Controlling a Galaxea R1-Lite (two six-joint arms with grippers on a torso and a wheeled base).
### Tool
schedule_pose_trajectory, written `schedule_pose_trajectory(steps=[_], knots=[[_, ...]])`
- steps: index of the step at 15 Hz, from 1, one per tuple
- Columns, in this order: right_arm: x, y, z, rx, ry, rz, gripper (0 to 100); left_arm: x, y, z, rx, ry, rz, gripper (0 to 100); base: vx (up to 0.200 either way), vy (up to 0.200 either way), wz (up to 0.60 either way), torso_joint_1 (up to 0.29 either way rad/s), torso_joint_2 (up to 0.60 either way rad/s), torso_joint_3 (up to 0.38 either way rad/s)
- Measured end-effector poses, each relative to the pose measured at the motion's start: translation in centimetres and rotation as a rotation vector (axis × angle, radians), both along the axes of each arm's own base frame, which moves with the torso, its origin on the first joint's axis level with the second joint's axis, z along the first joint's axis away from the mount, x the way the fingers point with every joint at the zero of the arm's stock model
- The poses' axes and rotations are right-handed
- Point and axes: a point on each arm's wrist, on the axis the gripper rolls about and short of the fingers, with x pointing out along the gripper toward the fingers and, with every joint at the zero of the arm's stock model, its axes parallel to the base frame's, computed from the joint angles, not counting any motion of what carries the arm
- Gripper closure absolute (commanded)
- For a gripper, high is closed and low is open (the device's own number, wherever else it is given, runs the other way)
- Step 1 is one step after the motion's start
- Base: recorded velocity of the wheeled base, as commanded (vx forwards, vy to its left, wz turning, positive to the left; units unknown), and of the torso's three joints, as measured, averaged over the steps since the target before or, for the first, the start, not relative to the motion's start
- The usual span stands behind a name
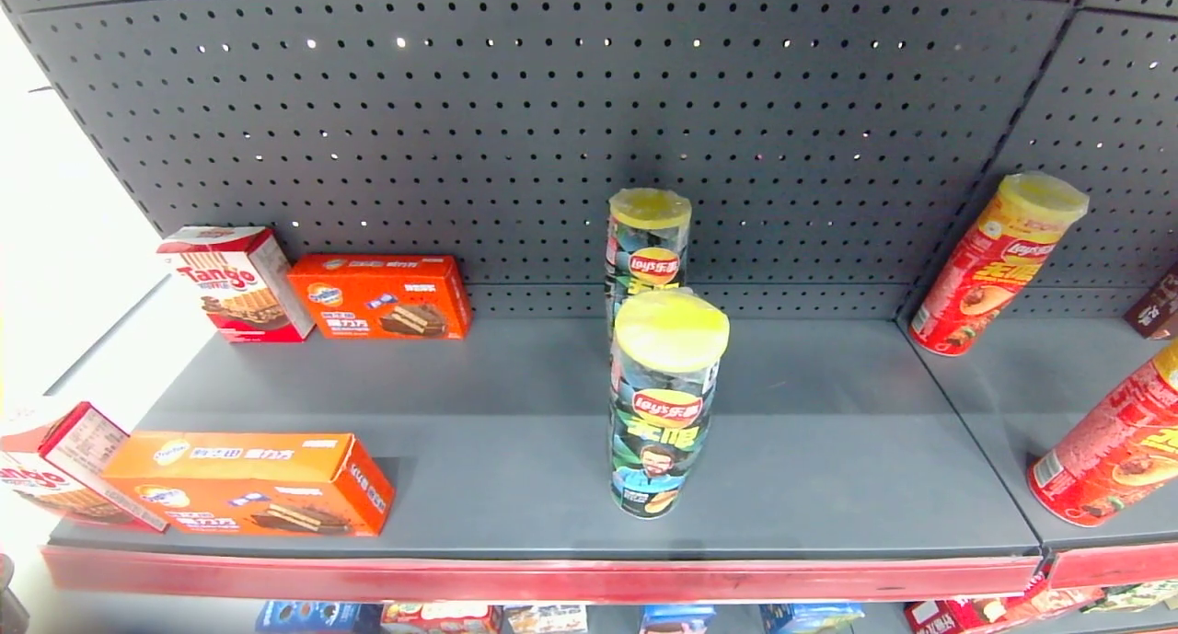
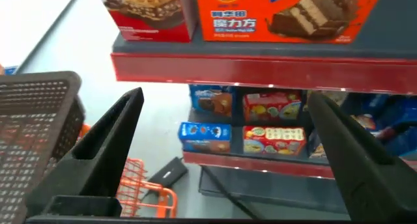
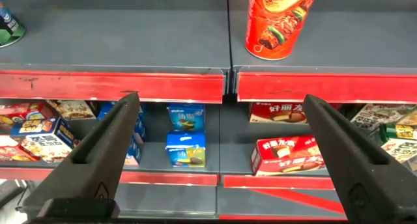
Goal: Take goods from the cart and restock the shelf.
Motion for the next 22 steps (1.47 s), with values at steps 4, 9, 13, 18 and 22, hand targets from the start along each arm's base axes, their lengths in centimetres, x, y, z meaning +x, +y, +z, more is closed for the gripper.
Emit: schedule_pose_trajectory(steps=[4, 9, 13, 18, 22], knots=[[0.00, 0.00, 0.00, 0.000, 0.000, -0.001, 0, -0.25, 0.42, -0.47, 0.005, -0.025, -0.097, 0, 0.000, 0.000, 0.00, 0.000, 0.00, 0.000], [0.00, 0.00, 0.01, 0.000, 0.000, -0.001, 0, -0.68, 0.43, -0.84, 0.002, -0.085, -0.098, 0, 0.000, 0.000, 0.00, 0.000, 0.00, 0.000], [0.00, 0.00, -0.01, 0.003, 0.001, -0.002, 0, -0.74, 0.43, -0.85, -0.003, -0.094, -0.095, 0, 0.000, 0.000, 0.00, 0.000, 0.00, 0.000], [0.00, 0.00, 0.00, 0.003, 0.001, -0.003, 0, -0.75, 0.41, -0.83, -0.001, -0.097, -0.105, 0, 0.000, 0.000, 0.00, 0.000, 0.00, 0.000], [0.01, 0.00, -0.03, 0.003, 0.001, -0.003, 0, -0.76, 0.41, -0.82, -0.013, -0.099, -0.103, 0, 0.000, 0.000, 0.00, 0.000, 0.00, 0.000]])
